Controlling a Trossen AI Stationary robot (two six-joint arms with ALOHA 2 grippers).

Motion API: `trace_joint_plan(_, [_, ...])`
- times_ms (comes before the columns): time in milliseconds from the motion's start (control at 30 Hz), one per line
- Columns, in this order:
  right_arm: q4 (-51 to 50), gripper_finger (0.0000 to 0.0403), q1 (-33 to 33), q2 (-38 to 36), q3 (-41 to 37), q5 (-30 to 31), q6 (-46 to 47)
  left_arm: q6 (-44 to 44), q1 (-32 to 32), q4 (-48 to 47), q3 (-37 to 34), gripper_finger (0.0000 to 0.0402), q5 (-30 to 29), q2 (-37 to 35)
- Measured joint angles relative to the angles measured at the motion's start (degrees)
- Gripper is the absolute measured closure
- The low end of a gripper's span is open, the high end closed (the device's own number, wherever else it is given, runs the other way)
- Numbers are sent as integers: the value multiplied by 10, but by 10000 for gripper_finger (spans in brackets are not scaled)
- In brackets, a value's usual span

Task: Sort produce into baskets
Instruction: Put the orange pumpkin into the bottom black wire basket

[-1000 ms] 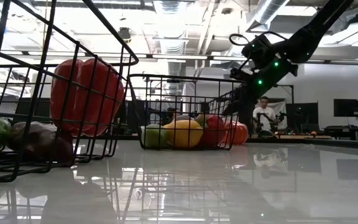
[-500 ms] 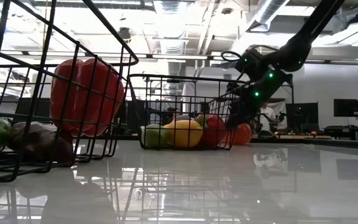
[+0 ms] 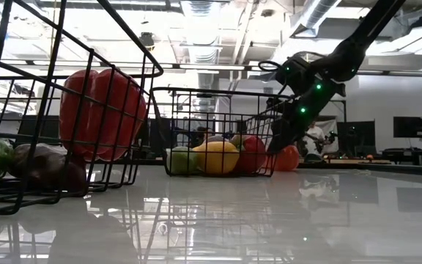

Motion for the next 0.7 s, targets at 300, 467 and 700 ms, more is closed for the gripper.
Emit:
trace_joint_plan(300, [-148, 85, 31, -66, 47, 66, 0, 21, 0, 20, 0, 152, 0, 0])
trace_joint_plan(467, [-269, 85, 80, -136, 113, 100, 41, 28, 0, 24, 0, 152, -5, 0])
trace_joint_plan(700, [-239, 85, 212, -217, 161, 66, 114, 30, 0, 27, 0, 152, -9, 0])
